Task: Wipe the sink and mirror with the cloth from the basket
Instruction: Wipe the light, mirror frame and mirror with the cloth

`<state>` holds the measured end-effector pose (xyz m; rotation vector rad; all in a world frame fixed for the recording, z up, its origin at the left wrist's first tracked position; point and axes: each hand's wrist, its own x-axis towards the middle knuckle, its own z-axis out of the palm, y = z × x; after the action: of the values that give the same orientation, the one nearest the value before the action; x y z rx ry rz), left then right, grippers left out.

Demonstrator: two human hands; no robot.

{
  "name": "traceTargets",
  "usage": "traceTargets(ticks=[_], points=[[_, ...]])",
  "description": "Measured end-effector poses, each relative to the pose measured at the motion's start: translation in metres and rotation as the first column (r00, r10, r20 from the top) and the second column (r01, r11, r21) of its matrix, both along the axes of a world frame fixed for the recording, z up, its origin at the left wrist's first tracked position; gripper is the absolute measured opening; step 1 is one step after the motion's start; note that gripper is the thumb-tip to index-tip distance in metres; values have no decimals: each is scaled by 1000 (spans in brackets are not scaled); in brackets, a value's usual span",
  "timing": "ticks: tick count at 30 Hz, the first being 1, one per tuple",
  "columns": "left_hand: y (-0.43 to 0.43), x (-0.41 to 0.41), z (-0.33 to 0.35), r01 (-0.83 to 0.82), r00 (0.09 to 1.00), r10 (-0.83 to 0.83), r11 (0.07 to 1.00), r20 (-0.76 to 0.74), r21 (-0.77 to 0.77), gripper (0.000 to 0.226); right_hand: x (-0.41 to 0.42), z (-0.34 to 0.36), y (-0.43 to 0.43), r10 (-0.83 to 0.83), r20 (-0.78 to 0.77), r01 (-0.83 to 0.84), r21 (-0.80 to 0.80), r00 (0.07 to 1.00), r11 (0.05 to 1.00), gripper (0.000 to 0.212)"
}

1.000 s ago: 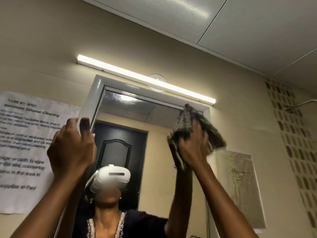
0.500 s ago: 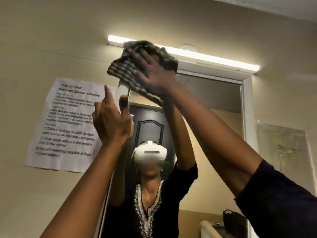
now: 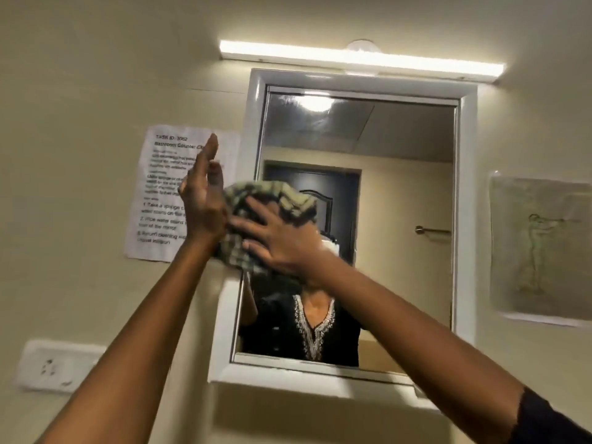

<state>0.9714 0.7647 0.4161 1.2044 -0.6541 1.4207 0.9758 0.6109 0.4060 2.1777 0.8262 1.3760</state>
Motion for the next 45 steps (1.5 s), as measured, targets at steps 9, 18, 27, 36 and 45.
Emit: traceTargets(ticks=[9, 18, 27, 36, 45], points=[[2, -19, -51, 9, 970, 29, 988, -240, 153, 49, 13, -98, -3, 91, -188, -149, -322, 978, 935, 50], [-8, -14, -62, 92, 977, -65, 988, -205, 123, 57, -8, 123, -56, 7, 66, -31, 370, 998, 928, 58], [-31, -15, -49, 45, 996, -41, 997, -79, 54, 52, -5, -49, -18, 46, 27, -51, 208, 999, 977, 56], [-41, 7, -57, -270, 959, 283, 905, 9, 329, 55, -26, -89, -126, -1, -72, 2, 8, 997, 1000, 45], [-48, 30, -77, -531, 847, 477, 744, 234, 405, 63, -23, 147, -154, -218, 258, 24, 593, 941, 805, 57]])
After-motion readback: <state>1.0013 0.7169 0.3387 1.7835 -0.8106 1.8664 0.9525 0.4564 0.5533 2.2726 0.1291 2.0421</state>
